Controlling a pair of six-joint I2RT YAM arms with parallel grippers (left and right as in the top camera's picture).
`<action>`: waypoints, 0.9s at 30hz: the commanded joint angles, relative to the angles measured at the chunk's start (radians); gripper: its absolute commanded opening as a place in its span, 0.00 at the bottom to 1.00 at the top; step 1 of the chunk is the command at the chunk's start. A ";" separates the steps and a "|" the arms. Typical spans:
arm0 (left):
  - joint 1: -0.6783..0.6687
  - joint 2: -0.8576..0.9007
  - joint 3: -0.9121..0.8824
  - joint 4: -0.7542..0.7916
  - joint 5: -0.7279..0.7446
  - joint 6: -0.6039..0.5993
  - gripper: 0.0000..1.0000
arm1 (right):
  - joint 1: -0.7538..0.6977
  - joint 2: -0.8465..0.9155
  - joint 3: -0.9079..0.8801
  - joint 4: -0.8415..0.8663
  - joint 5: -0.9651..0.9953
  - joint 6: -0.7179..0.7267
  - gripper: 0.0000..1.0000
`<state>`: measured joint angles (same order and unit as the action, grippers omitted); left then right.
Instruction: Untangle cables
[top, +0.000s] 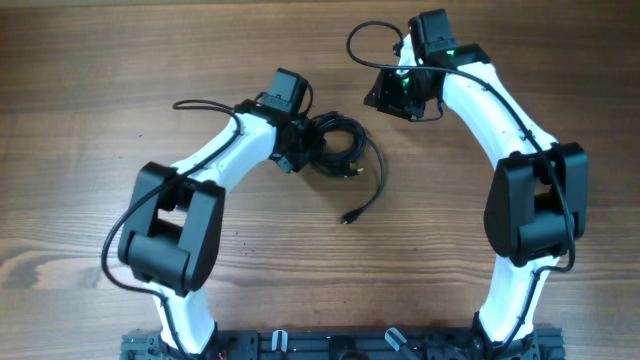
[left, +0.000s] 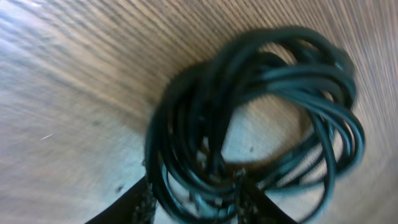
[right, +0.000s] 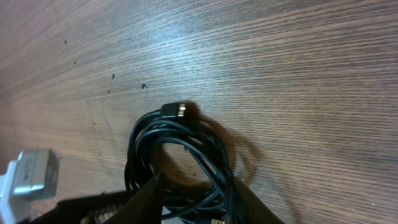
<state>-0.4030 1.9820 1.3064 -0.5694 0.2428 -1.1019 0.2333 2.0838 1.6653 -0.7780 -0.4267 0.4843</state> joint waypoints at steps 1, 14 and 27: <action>-0.018 0.039 0.003 0.044 -0.095 -0.115 0.38 | 0.001 -0.014 0.017 -0.010 -0.018 -0.040 0.34; -0.022 0.079 0.002 0.043 -0.212 -0.104 0.15 | 0.001 -0.014 0.017 -0.035 -0.020 -0.092 0.34; 0.069 -0.208 0.039 0.084 0.117 0.697 0.04 | 0.002 -0.232 0.026 -0.027 -0.237 -0.469 0.40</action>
<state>-0.3672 1.9442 1.3121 -0.4931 0.1734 -0.7162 0.2340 1.9888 1.6653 -0.8009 -0.6167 0.1299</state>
